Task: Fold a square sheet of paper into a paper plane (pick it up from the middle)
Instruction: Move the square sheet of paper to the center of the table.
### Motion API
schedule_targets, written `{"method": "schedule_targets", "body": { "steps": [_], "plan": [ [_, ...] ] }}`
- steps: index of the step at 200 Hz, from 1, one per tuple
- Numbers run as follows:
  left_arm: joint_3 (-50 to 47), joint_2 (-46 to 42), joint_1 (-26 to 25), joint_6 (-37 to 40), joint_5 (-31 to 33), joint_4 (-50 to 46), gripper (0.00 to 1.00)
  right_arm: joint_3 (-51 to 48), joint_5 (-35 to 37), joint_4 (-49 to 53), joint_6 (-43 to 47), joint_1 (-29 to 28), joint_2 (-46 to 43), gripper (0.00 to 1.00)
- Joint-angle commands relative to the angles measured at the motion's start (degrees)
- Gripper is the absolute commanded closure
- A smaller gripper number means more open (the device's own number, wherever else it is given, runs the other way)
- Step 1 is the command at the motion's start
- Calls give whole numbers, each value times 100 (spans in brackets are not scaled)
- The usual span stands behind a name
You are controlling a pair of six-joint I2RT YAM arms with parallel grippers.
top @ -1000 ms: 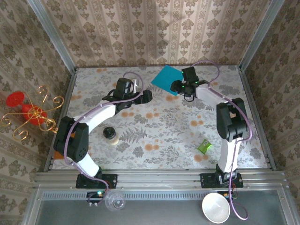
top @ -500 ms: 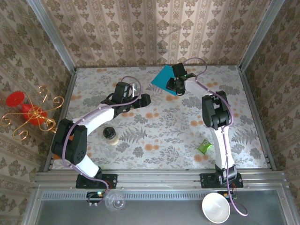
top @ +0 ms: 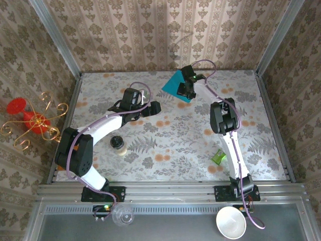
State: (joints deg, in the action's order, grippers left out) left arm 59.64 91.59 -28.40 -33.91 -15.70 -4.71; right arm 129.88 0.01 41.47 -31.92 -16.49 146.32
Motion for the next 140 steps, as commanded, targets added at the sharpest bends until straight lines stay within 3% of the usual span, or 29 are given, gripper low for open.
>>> {"method": "schedule_targets", "body": {
  "steps": [1, 39, 111, 140],
  "plan": [
    [6, -133, 97, -232, 173, -153, 10, -154, -302, 884, 454, 12, 53, 53],
    [-192, -237, 352, -466, 175, 34, 12, -1293, -784, 1099, 931, -138, -545, 53],
    [-260, -273, 502, -441, 94, -154, 10, -5525, -1382, 112, 1160, -960, -3019, 53],
    [-251, -293, 473, -471, 109, -297, 8, -6712, -1628, -215, 968, -1243, -3801, 53]
  ]
}}
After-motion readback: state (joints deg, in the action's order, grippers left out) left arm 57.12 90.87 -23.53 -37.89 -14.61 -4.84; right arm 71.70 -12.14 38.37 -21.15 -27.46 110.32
